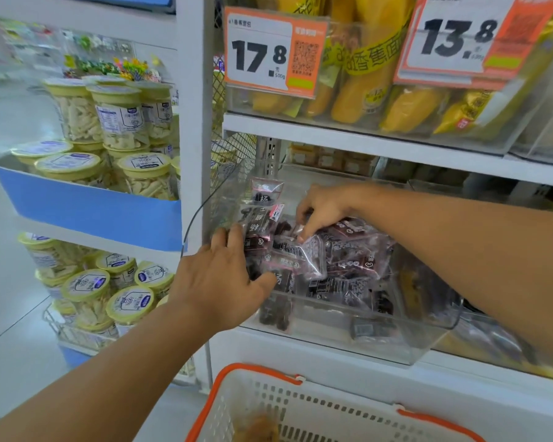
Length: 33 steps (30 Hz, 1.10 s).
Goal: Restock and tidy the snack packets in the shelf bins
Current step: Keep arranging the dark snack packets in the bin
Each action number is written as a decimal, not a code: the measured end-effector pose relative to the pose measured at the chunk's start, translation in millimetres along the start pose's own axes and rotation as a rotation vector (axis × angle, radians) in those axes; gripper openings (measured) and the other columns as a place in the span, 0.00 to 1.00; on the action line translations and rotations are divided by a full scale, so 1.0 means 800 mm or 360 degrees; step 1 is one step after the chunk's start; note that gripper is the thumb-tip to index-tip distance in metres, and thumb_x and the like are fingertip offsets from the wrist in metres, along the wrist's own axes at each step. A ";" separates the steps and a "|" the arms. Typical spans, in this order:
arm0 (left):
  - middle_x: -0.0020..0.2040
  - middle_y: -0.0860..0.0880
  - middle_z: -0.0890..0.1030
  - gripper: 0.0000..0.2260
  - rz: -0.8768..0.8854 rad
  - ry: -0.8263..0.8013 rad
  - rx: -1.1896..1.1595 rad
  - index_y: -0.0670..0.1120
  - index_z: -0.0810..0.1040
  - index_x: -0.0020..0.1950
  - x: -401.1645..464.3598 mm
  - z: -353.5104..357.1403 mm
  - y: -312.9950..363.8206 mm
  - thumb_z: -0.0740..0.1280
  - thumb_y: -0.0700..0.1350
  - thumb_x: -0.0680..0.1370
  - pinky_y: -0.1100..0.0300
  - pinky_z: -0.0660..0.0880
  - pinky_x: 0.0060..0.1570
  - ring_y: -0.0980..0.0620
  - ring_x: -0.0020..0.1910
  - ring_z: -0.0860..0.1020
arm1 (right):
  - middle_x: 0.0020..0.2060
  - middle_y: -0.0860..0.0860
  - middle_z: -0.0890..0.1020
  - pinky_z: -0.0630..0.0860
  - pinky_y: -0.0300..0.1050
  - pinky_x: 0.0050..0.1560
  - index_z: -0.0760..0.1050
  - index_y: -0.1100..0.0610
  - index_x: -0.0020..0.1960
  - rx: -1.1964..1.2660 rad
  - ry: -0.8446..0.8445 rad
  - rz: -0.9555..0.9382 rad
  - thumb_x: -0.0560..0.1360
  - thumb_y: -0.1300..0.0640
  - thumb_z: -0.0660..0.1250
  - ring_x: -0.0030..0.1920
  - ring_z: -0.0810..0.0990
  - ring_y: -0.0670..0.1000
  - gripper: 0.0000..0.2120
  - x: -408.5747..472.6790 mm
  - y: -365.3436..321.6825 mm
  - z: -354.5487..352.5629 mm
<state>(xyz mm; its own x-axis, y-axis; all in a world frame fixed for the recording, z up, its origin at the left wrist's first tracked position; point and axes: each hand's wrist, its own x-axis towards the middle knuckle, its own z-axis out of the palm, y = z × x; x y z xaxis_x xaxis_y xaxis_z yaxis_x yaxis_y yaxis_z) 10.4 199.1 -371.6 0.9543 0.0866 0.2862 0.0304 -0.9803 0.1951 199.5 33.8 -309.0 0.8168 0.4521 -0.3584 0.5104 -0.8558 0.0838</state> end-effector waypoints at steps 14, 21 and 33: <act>0.70 0.45 0.68 0.38 -0.0060 -0.0026 -0.0153 0.46 0.54 0.76 -0.002 -0.004 -0.001 0.57 0.69 0.76 0.50 0.72 0.51 0.42 0.61 0.76 | 0.74 0.51 0.69 0.69 0.51 0.70 0.68 0.43 0.76 -0.0693 -0.0428 -0.0123 0.78 0.63 0.61 0.69 0.70 0.57 0.29 -0.129 -0.015 0.014; 0.74 0.55 0.67 0.30 0.0224 -0.0076 -0.0235 0.58 0.54 0.77 -0.001 -0.008 -0.010 0.57 0.65 0.78 0.51 0.71 0.53 0.47 0.66 0.73 | 0.49 0.44 0.82 0.72 0.50 0.62 0.81 0.48 0.53 0.0322 -0.0135 -0.0325 0.80 0.51 0.66 0.50 0.79 0.45 0.06 -0.114 0.002 -0.021; 0.59 0.51 0.76 0.20 0.0236 0.0019 -0.0202 0.51 0.63 0.67 -0.010 -0.008 -0.007 0.56 0.60 0.79 0.56 0.62 0.37 0.52 0.40 0.69 | 0.72 0.54 0.71 0.71 0.56 0.66 0.68 0.51 0.74 -0.0126 -0.0175 -0.0161 0.77 0.33 0.57 0.68 0.72 0.58 0.32 0.049 -0.127 -0.013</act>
<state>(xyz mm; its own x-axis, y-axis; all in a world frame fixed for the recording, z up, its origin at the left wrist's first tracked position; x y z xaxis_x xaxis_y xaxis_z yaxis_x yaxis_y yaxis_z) 0.4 205.1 -368.9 0.9419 -0.0545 0.3316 -0.1488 -0.9524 0.2663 182.2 141.3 -322.2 0.7282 0.5008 -0.4679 0.6115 -0.7830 0.1137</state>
